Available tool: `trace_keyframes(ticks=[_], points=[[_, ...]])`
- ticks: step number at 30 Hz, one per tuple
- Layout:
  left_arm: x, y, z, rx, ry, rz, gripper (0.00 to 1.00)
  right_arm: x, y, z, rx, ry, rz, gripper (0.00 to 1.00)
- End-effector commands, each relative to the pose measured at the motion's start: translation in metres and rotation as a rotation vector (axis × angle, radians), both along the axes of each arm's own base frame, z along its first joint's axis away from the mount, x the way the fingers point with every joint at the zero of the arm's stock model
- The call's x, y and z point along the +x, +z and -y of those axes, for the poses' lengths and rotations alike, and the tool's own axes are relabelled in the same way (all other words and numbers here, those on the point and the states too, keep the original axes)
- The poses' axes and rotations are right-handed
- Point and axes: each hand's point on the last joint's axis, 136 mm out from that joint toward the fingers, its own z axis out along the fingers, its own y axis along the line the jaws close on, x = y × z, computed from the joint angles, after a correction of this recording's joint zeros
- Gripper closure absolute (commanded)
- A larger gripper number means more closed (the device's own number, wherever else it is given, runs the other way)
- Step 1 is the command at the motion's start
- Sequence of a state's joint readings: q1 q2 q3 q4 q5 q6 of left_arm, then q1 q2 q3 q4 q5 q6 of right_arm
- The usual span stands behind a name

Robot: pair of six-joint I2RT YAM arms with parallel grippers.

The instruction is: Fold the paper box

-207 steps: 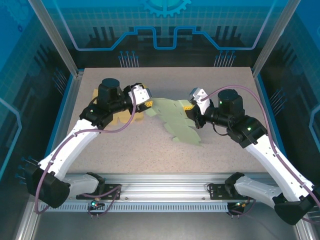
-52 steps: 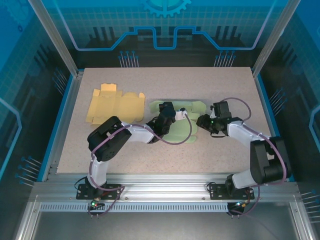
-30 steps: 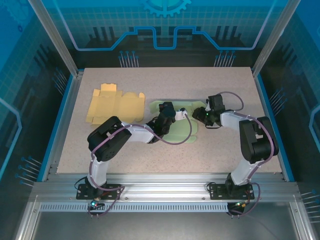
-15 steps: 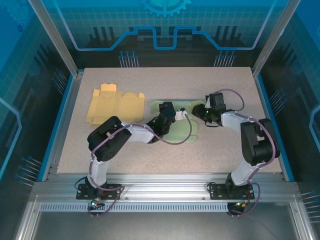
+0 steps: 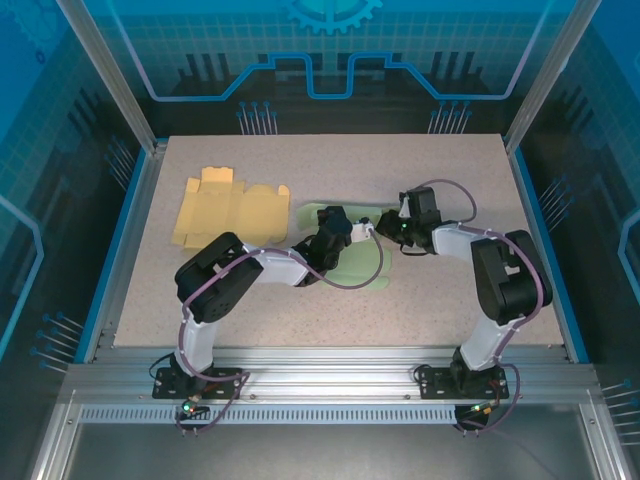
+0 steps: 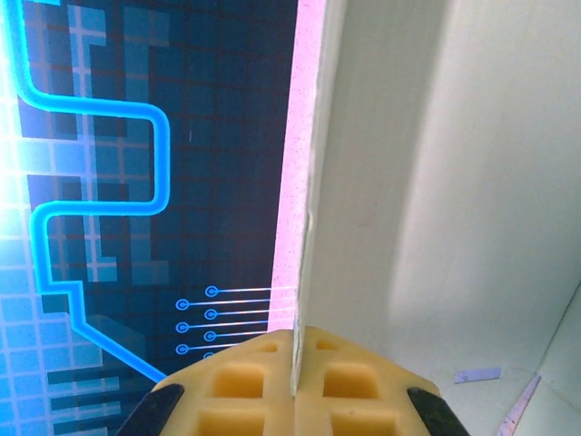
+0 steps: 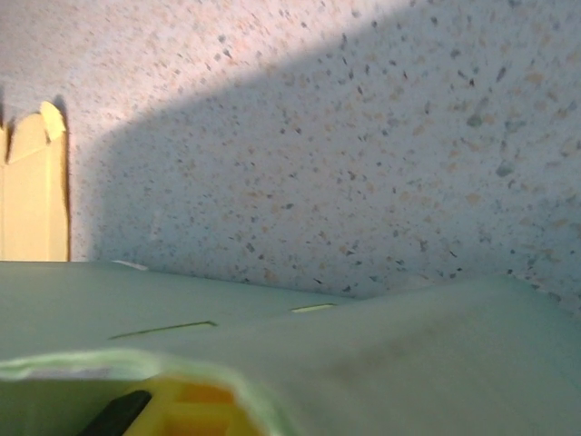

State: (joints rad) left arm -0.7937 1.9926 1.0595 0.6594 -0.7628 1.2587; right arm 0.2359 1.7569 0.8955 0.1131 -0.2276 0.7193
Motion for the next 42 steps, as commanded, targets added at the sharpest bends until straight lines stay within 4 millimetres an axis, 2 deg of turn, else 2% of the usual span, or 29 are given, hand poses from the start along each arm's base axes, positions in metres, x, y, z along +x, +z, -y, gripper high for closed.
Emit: trace_keyframes(ticks=[1,6,8,10,15,23,27,30,31,32,33,37,42], points=[[0.004,0.003,0.005,-0.035,-0.007,0.015,1.00,-0.002,-0.005,-0.009,0.017,0.016,-0.020,0.80],[0.007,-0.004,0.001,-0.022,-0.031,0.048,1.00,-0.013,0.004,0.003,-0.027,0.009,-0.027,0.78],[0.009,-0.002,0.001,-0.017,-0.035,0.084,1.00,-0.017,0.013,0.008,-0.037,0.012,-0.018,0.76],[0.011,0.002,0.001,-0.008,-0.040,0.123,1.00,-0.029,0.014,0.012,-0.050,0.027,-0.029,0.74],[0.013,0.001,0.002,0.004,-0.047,0.144,1.00,-0.043,0.036,0.026,-0.084,0.031,0.006,0.70],[0.012,-0.008,0.002,0.038,-0.070,0.153,1.00,-0.046,0.073,0.064,-0.024,-0.026,0.109,0.66],[0.012,-0.012,0.003,0.063,-0.079,0.169,1.00,-0.037,0.091,0.091,-0.024,-0.090,0.141,0.63],[0.013,-0.012,0.003,0.073,-0.080,0.186,1.00,-0.022,0.090,0.109,-0.019,-0.127,0.123,0.63],[0.013,-0.011,0.003,0.073,-0.081,0.191,1.00,-0.020,0.080,0.112,-0.015,-0.130,0.096,0.64],[0.013,-0.011,0.003,0.073,-0.080,0.193,1.00,-0.007,0.086,0.116,-0.014,-0.136,0.109,0.64],[0.013,-0.010,0.003,0.071,-0.080,0.193,1.00,0.000,0.079,0.120,-0.010,-0.141,0.089,0.65],[0.013,-0.008,0.003,0.068,-0.083,0.199,1.00,0.024,0.058,0.123,0.017,-0.120,0.039,0.68],[0.013,-0.009,0.004,0.067,-0.085,0.199,1.00,0.048,0.034,0.112,0.045,-0.060,-0.009,0.68]])
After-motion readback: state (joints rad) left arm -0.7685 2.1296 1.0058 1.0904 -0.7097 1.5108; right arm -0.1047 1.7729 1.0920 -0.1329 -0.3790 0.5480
